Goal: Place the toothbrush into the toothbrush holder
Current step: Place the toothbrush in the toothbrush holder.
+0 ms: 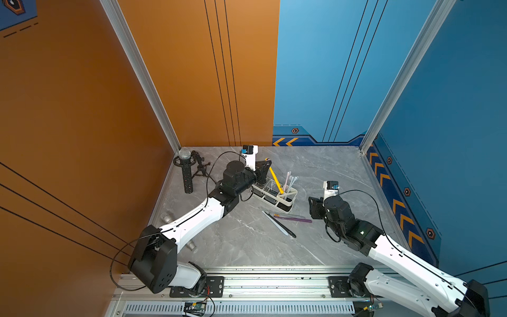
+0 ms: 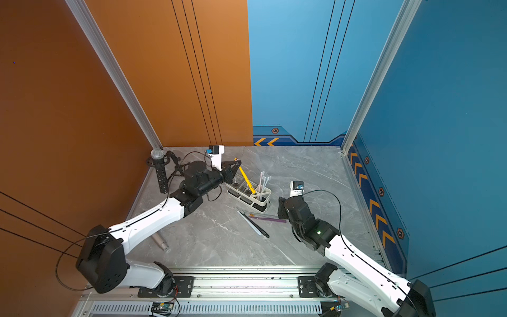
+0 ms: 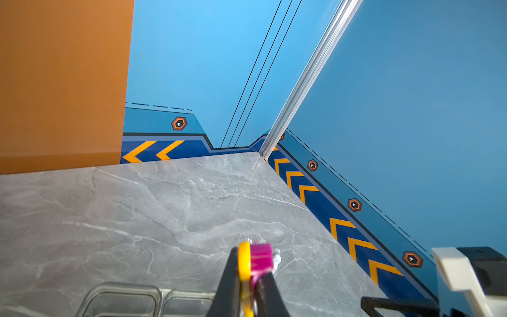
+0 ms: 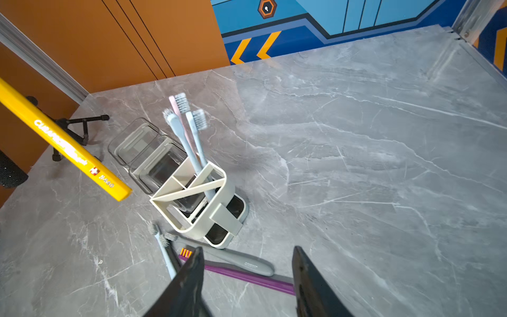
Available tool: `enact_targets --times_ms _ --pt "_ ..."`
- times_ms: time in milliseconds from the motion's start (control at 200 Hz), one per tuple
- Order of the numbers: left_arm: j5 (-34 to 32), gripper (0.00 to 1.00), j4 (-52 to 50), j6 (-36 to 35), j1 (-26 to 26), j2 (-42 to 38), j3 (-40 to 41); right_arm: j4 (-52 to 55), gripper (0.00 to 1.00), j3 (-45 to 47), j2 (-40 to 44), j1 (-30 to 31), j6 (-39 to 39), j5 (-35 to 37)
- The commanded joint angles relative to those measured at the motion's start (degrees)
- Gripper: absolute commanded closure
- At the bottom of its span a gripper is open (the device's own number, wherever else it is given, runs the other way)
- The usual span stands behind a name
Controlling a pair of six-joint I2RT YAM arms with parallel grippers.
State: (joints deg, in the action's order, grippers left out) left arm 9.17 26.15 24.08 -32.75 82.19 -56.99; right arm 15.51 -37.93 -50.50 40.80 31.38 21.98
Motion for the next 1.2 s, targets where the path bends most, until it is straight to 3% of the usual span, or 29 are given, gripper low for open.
enact_targets --times_ms 0,185,355,1196 --pt "-2.7 1.00 4.7 -4.9 -1.6 2.5 -1.6 2.4 0.48 1.0 1.7 -2.0 0.8 1.8" --pt "-1.3 1.00 9.3 -7.2 -3.3 6.2 -1.7 2.6 0.47 0.9 1.4 -3.1 -0.8 0.6" --pt "-0.9 1.00 9.3 -7.5 -3.9 9.2 -5.5 2.3 0.48 0.9 0.0 -5.1 -0.8 -4.6" --pt "-1.7 1.00 9.0 -15.0 -3.9 12.9 -6.0 0.0 0.48 1.2 -3.4 -8.7 -1.9 -8.9"
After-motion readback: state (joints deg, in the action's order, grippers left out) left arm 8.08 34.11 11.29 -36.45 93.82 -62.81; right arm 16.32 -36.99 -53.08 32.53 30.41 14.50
